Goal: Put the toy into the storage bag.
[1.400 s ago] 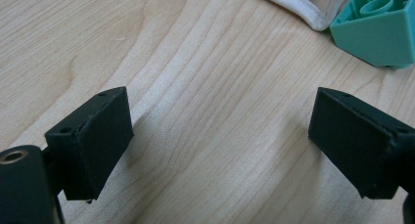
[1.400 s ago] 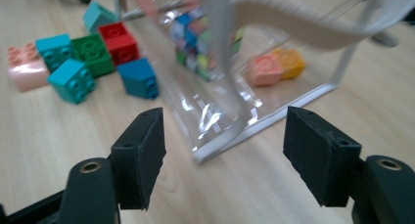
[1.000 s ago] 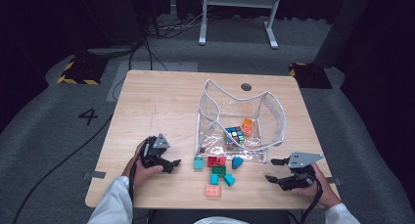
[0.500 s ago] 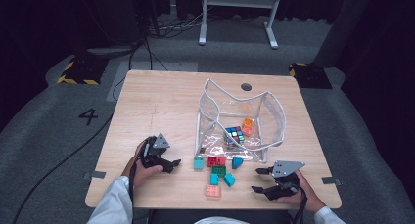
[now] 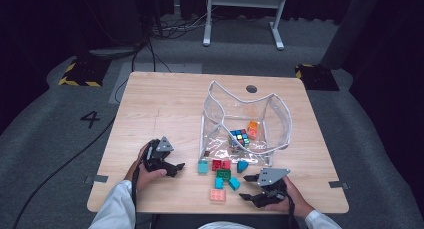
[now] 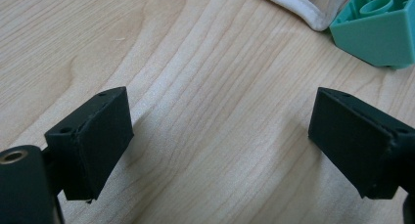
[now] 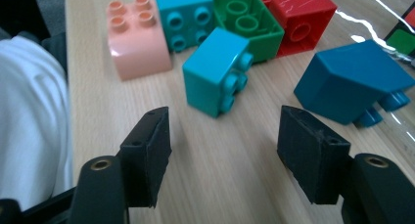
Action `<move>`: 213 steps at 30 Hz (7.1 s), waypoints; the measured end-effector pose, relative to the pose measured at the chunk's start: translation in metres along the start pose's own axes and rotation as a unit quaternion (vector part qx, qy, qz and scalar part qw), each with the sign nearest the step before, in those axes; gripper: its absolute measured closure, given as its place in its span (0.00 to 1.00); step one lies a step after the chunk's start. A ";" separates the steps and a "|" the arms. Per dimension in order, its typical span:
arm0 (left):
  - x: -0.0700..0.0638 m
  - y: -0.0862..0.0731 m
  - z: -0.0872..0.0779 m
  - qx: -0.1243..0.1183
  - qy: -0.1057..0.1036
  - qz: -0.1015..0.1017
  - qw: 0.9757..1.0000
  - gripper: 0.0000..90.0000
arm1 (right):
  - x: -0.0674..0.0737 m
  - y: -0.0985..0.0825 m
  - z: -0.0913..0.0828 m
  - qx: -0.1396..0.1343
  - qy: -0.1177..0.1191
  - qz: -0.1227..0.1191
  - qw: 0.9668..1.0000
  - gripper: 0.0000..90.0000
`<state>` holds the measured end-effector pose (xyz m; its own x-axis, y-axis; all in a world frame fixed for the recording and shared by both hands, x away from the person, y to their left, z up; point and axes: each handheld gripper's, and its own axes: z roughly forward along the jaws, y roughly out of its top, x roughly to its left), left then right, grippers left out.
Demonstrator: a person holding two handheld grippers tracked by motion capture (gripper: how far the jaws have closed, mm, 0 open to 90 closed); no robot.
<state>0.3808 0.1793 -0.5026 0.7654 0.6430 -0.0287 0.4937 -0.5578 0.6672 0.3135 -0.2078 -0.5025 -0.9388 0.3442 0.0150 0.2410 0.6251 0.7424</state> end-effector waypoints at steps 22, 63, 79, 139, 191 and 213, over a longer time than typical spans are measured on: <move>0.000 0.000 0.000 0.001 0.000 0.001 1.000 0.10 | 0.005 0.019 0.021 -0.019 -0.013 -0.001 1.000 0.65; 0.000 0.000 0.000 0.000 0.000 0.000 1.000 0.10 | -0.030 -0.020 -0.075 -0.040 -0.066 -0.005 0.997 0.75; 0.000 0.000 0.000 0.000 0.000 0.000 1.000 0.10 | -0.076 -0.026 -0.127 -0.076 -0.139 0.046 0.986 0.75; 0.000 0.000 0.000 0.000 0.000 0.001 1.000 0.10 | -0.133 0.161 -0.092 0.029 -0.070 -0.076 0.994 0.75; 0.000 0.000 0.000 0.000 0.000 0.000 1.000 0.10 | -0.140 0.120 -0.130 0.062 -0.106 -0.045 0.991 0.45; 0.000 0.000 0.000 0.000 0.000 0.001 1.000 0.10 | -0.116 0.070 -0.186 -0.061 -0.192 0.000 0.979 0.30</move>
<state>0.3808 0.1793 -0.5025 0.7656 0.6427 -0.0274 0.4931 -0.5590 0.6666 0.3939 -0.3341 -0.3275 -0.7709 0.5972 -0.2213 0.1880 0.5454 0.8168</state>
